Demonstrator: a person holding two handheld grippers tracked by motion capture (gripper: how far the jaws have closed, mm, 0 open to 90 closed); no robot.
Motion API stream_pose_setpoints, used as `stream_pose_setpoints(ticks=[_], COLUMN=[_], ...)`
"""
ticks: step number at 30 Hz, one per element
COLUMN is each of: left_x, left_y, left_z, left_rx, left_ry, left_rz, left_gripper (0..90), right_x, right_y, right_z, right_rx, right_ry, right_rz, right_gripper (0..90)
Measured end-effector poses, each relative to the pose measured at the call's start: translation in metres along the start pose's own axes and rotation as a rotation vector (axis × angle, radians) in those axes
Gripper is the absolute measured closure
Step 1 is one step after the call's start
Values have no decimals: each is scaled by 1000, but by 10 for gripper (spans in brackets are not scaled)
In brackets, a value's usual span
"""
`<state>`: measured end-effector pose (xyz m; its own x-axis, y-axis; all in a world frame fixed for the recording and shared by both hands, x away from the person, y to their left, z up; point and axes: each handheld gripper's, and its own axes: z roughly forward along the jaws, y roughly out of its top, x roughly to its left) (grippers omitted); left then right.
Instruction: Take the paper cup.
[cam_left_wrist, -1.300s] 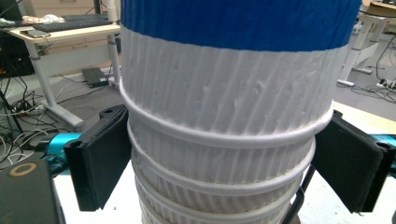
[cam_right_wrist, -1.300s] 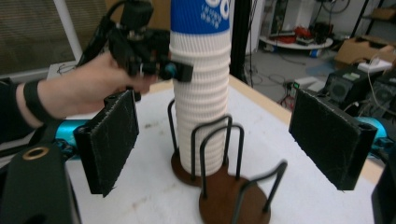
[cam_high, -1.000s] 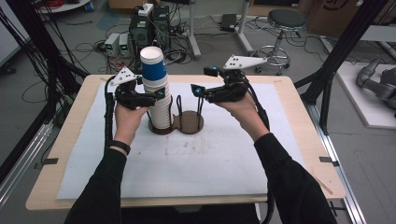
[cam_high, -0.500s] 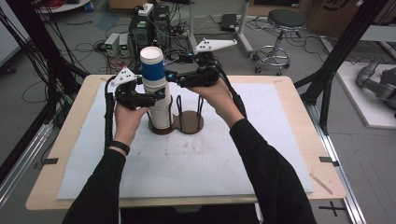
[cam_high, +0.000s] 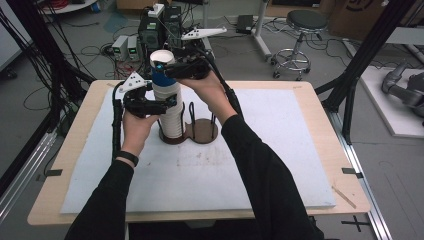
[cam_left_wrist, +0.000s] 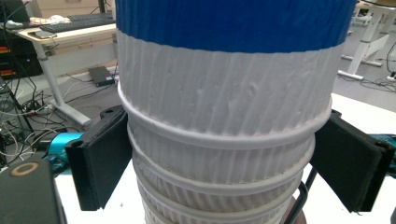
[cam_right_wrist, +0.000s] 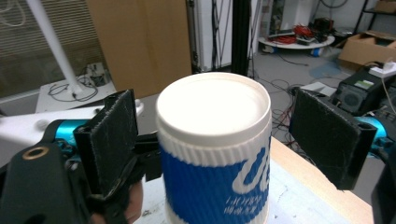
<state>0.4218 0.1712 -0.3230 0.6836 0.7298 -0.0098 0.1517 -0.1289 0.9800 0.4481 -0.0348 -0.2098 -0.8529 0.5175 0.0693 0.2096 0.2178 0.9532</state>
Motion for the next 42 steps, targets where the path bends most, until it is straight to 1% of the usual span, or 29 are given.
stream_pose_setpoints(ticks=[2,3,5,7,12,14,17,19,23,28,33,37,42], left_x=[0,0,0,0,0,-1,-1,-1,-1,-1,-1,-1,-1], left_y=[0,0,0,0,0,0,0,0,0,0,0,0,0], left_z=[0,0,0,0,0,0,0,0,0,0,0,0,0], left_rx=[1,0,-2,-1,1,1,0,1,3,3,4,4,3], left_ry=[0,0,0,1,2,3,2,2,4,3,4,4,6], left_rz=[1,0,1,0,0,1,1,1,5,2,2,1,2], left_gripper=[117,117,117,117,117,117,117,117,117,117,117,117,117], right_x=[-1,-1,-1,0,1,2,4,5,7,12,15,17,15], right_y=[0,0,0,0,1,2,5,9,17,28,38,44,47], right_z=[5,6,8,10,10,9,5,2,-5,-14,-23,-34,-50], right_rx=[9,13,18,30,27,12,-28,-39,-83,-134,-156,-183,-185], right_ry=[1,-2,15,8,6,4,9,10,21,20,28,25,22], right_rz=[12,15,11,6,-9,-14,-20,-26,-31,-54,-70,-80,-95], right_gripper=[171,208,285,290,303,304,305,305,304,305,305,305,304])
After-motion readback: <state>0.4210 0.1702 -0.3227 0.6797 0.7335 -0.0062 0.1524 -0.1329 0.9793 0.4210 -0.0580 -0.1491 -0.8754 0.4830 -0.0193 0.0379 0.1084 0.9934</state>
